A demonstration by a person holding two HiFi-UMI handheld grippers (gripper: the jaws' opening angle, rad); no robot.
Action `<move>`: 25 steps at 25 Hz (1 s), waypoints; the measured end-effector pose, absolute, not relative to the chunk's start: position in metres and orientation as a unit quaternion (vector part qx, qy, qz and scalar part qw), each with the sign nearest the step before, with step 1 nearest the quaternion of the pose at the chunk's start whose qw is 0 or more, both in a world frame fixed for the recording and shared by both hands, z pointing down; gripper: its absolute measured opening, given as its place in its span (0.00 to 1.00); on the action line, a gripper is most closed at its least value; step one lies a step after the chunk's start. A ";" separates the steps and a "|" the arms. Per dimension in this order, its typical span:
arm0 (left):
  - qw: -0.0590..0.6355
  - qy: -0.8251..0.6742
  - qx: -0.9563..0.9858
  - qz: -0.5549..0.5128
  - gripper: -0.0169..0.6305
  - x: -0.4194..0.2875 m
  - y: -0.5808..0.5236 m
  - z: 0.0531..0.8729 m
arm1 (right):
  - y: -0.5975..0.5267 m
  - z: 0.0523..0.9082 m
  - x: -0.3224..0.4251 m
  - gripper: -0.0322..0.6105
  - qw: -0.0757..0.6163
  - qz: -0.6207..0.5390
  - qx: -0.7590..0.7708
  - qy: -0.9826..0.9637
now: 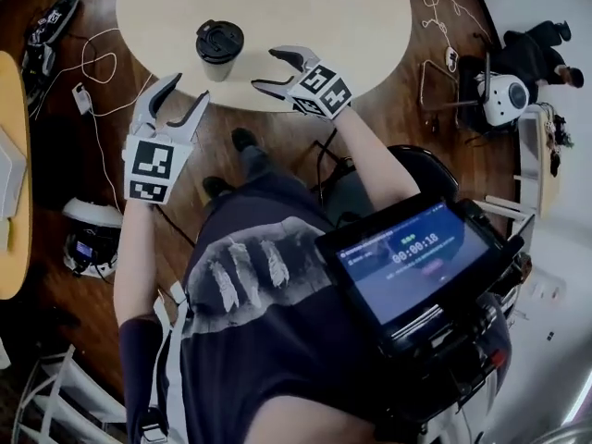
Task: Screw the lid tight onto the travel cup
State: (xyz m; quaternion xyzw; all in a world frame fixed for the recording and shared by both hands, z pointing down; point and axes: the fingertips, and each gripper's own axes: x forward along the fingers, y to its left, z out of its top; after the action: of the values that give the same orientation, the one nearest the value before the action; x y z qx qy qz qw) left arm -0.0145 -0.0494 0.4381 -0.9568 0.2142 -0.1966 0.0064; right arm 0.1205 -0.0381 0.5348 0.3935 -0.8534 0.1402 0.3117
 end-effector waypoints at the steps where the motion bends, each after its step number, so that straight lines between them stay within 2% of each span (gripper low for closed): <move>1: 0.003 0.217 -0.956 -0.196 0.38 -0.022 -0.045 0.438 | -0.031 0.530 0.125 0.56 0.311 0.136 0.402 -0.850; 3: 0.002 0.232 -0.953 -0.195 0.36 -0.037 -0.040 0.435 | -0.020 0.517 0.132 0.45 0.306 0.128 0.418 -0.846; 4: 0.004 0.246 -0.950 -0.192 0.23 -0.044 -0.041 0.430 | -0.016 0.510 0.134 0.38 0.298 0.125 0.424 -0.846; 5: 0.008 0.263 -0.946 -0.188 0.06 -0.051 -0.042 0.424 | -0.013 0.502 0.135 0.31 0.288 0.123 0.431 -0.846; 7: 0.017 0.294 -0.939 -0.181 0.03 -0.059 -0.045 0.409 | -0.011 0.486 0.135 0.06 0.268 0.121 0.438 -0.850; 19: 0.045 0.322 -0.933 -0.156 0.03 -0.006 -0.008 0.348 | 0.012 0.390 0.112 0.06 0.166 0.048 0.360 -0.917; 25: 0.053 0.317 -0.932 -0.168 0.03 0.043 0.016 0.344 | 0.043 0.352 0.146 0.06 0.127 0.017 0.346 -0.929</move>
State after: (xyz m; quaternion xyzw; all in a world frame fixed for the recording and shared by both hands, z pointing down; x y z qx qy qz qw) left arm 0.0429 0.0163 0.3442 -0.9320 0.3166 -0.1683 0.0526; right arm 0.1458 0.0431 0.3523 0.3462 -0.9294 0.0173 0.1270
